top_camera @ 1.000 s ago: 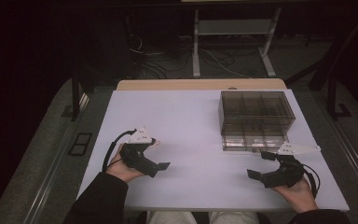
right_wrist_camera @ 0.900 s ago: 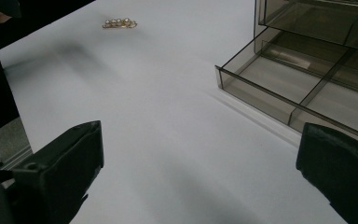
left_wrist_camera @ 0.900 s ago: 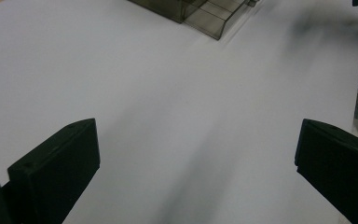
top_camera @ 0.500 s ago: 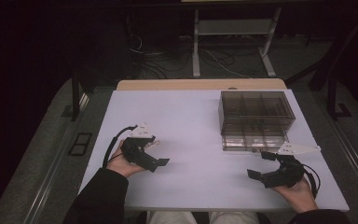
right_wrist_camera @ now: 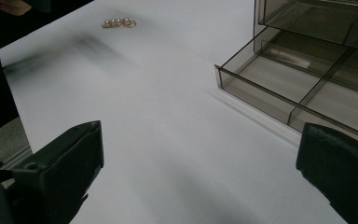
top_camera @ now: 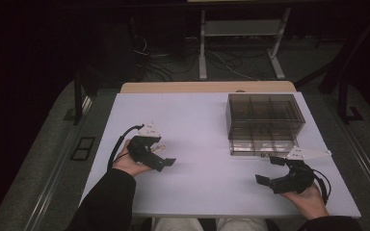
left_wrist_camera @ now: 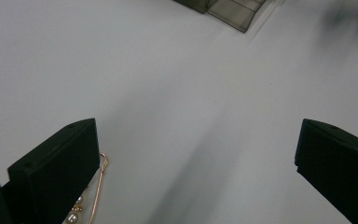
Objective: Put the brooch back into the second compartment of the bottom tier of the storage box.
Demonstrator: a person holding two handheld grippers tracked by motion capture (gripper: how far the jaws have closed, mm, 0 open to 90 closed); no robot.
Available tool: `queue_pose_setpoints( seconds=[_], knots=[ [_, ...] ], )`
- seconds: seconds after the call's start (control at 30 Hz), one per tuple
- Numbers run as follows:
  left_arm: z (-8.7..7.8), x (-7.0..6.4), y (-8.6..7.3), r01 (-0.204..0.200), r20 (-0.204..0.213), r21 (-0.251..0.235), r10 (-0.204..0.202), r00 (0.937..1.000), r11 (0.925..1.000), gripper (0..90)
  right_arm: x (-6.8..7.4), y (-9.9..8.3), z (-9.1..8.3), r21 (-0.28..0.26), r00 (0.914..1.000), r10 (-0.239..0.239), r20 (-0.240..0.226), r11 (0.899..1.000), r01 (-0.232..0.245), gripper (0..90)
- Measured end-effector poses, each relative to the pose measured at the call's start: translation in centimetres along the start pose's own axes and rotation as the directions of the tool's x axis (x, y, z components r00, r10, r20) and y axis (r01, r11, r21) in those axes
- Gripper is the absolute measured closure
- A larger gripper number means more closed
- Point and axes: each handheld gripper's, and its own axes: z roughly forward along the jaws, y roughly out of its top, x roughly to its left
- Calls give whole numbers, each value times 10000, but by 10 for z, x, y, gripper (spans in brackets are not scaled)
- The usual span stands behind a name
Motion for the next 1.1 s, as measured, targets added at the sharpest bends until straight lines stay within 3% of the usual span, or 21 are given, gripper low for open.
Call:
queue_pose_setpoints(
  seconds=[0.6, 1.1],
  knots=[
    [15, 22, 1, 241, -140, 161, -239, 9996, 9996, 0, 0, 0, -1, 11, 10000, 35, -30, 10000, -35, 4],
    [23, 42, -7, 767, -368, 385, -753, 9965, 9963, 0, 0, 0, -1, 13, 10000, 7, -49, 10000, -7, 4]
  ],
)
